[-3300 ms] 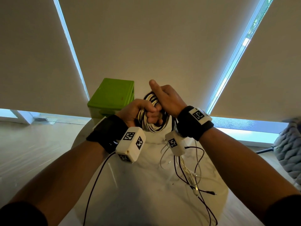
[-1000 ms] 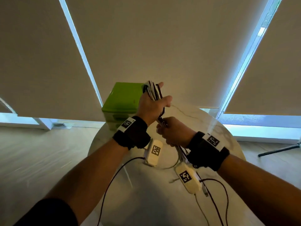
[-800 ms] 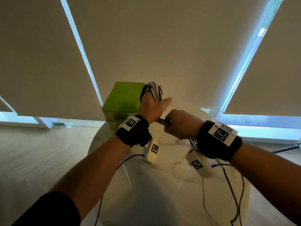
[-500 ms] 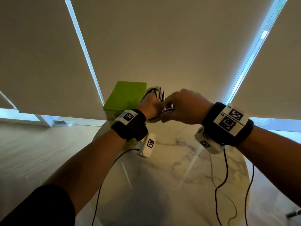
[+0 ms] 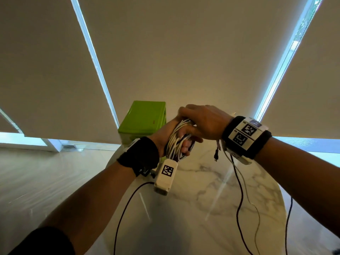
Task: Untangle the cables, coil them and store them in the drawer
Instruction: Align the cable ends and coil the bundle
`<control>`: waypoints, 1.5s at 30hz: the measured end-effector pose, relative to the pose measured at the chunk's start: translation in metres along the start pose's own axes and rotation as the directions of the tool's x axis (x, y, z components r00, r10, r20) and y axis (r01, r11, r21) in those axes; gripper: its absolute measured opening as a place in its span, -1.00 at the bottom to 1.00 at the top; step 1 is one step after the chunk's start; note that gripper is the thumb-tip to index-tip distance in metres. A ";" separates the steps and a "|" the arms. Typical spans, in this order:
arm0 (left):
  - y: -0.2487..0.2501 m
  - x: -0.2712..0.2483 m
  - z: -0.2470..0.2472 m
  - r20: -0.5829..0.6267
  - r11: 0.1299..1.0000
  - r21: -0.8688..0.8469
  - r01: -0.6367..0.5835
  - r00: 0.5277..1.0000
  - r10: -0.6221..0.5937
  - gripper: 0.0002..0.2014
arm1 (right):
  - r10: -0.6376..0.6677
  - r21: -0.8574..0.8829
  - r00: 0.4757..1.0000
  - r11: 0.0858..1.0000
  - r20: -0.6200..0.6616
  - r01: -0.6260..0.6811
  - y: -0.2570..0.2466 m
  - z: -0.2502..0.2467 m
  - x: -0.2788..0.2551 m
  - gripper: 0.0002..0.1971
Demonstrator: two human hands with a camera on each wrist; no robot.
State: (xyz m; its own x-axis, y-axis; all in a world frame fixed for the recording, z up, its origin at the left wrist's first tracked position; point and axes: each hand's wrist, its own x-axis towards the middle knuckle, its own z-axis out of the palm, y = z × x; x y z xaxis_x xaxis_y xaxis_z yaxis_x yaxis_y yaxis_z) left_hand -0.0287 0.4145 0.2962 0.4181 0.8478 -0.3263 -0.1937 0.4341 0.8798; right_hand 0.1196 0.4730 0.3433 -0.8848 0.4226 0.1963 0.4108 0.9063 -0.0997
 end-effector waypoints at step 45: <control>0.002 -0.010 0.002 0.209 0.957 -0.279 -0.073 0.969 0.135 -0.55 | 0.471 0.802 0.882 0.525 0.006 -0.285 -0.001 0.017 0.014 -0.20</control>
State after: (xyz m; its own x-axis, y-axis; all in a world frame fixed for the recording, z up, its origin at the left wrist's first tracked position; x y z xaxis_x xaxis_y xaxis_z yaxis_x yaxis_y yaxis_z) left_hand -0.0316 0.4064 0.3023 0.5643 0.8161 -0.1250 -0.4639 0.4387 0.7697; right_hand 0.1035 0.4777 0.3297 -0.5882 0.7996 0.1207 0.2919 0.3492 -0.8904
